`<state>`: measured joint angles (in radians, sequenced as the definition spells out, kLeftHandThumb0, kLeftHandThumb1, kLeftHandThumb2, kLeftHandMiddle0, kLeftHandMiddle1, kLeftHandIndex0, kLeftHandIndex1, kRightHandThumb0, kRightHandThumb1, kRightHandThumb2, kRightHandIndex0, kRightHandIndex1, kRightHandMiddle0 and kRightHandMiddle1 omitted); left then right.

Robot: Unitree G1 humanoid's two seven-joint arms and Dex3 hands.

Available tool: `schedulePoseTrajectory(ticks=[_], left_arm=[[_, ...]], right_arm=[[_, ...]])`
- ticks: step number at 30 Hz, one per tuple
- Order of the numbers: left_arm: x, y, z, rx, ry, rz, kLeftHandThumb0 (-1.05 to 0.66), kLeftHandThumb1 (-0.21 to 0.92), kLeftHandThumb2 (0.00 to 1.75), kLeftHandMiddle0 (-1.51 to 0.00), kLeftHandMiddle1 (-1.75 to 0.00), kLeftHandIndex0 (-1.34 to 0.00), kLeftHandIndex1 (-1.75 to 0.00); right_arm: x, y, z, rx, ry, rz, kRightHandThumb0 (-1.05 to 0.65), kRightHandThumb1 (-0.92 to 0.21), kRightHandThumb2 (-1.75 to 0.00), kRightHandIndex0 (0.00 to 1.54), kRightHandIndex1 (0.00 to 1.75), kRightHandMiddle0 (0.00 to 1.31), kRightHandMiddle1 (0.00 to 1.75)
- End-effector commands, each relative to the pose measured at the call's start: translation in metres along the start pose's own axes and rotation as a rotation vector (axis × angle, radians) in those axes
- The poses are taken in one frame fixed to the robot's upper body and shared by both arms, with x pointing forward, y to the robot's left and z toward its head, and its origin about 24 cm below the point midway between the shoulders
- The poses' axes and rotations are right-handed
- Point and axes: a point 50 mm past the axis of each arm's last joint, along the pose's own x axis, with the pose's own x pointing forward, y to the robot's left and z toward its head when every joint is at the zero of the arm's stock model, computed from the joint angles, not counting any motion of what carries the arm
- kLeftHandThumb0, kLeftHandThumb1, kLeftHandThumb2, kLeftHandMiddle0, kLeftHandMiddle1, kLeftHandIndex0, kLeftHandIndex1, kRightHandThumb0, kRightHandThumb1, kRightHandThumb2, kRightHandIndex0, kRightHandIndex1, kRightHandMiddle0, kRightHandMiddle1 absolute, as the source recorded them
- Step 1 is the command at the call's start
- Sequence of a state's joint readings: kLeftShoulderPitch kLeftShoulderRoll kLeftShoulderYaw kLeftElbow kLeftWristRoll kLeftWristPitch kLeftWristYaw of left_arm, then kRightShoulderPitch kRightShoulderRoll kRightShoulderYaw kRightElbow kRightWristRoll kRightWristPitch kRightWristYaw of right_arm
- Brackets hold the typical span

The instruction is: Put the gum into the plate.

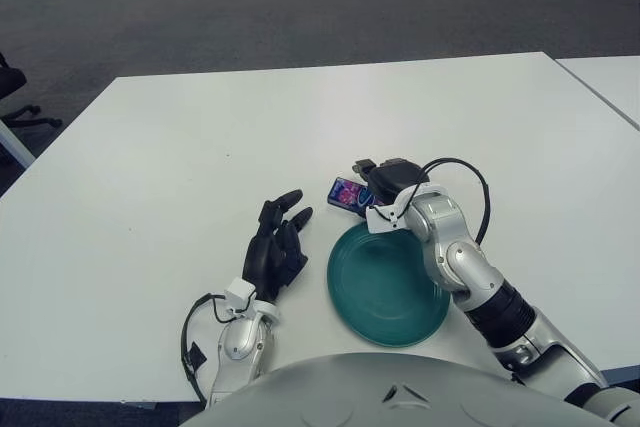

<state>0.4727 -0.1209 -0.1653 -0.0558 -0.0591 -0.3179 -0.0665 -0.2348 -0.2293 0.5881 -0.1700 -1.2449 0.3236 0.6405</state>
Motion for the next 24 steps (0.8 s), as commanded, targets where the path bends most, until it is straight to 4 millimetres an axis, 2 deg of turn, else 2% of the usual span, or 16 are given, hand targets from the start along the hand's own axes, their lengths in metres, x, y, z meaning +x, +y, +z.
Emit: schedulePoseTrajectory(ticks=[1, 14, 24], left_arm=[[-0.004, -0.001, -0.010, -0.004, 0.058, 0.029, -0.78, 0.92, 0.86, -0.38, -0.53, -0.05, -0.98], [-0.010, -0.001, -0.011, 0.007, 0.035, 0.095, -0.78, 0.92, 0.86, -0.37, -0.47, -0.05, -0.95], [-0.014, -0.004, -0.009, 0.032, 0.008, 0.149, -0.77, 0.92, 0.86, -0.35, -0.40, -0.05, -0.94]], right_arm=[[0.002, -0.006, 0.000, -0.011, 0.007, -0.014, -0.85, -0.92, -0.73, 0.30, 0.05, 0.00, 0.34], [0.002, -0.008, -0.005, -0.005, 0.018, -0.006, -0.87, -0.92, -0.70, 0.32, 0.04, 0.00, 0.38], [0.006, 0.020, -0.020, 0.019, 0.059, 0.004, -0.94, -0.92, -0.76, 0.31, 0.03, 0.00, 0.43]])
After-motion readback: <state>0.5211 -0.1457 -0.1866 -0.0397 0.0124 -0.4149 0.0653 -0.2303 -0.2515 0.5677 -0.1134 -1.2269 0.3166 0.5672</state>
